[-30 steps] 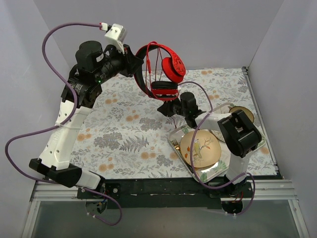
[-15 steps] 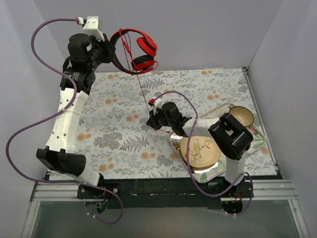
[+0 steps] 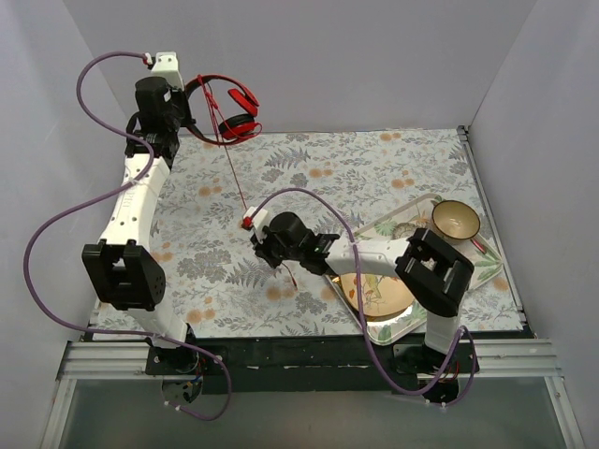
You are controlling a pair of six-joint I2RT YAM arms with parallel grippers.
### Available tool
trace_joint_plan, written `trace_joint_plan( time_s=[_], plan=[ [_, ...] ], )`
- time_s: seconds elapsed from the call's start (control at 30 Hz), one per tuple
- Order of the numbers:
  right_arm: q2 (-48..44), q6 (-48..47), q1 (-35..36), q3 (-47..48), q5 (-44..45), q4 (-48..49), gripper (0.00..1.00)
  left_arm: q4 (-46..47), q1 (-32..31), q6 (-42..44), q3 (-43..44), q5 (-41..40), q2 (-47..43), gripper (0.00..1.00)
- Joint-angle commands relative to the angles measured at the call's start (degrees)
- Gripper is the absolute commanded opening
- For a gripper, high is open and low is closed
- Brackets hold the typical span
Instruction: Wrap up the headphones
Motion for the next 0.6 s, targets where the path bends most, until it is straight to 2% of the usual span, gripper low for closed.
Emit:
trace_joint_plan(
  time_s=[0.0, 0.13, 0.27, 0.4, 0.57],
  plan=[
    [-3.8, -5.4, 4.2, 3.4, 1.2, -10.7, 0.01, 18.4, 0.8, 7.9, -2.6, -10.0, -1.0, 0.00],
    [-7.7, -8.3, 6.5, 7.3, 2.8, -16.7, 0.01, 26.5, 0.7, 17.5, -9.7, -13.8, 0.7, 0.00],
    [-9.8, -10.3, 6.5, 14.9, 6.1, -22.7, 0.01, 31.8, -0.1, 22.2, -19.6, -10.6, -1.4, 0.00],
    [-8.1, -13.7, 5.4, 23.6, 14.4, -28.9, 0.01, 32.0, -2.9, 27.2, -27.9, -3.7, -5.2, 0.00],
    [-2.0, -18.1, -0.6, 36.2, 27.8, -36.8, 0.01, 31.4, -8.4, 36.9, -39.2, 1.0, -11.7, 0.00]
  ],
)
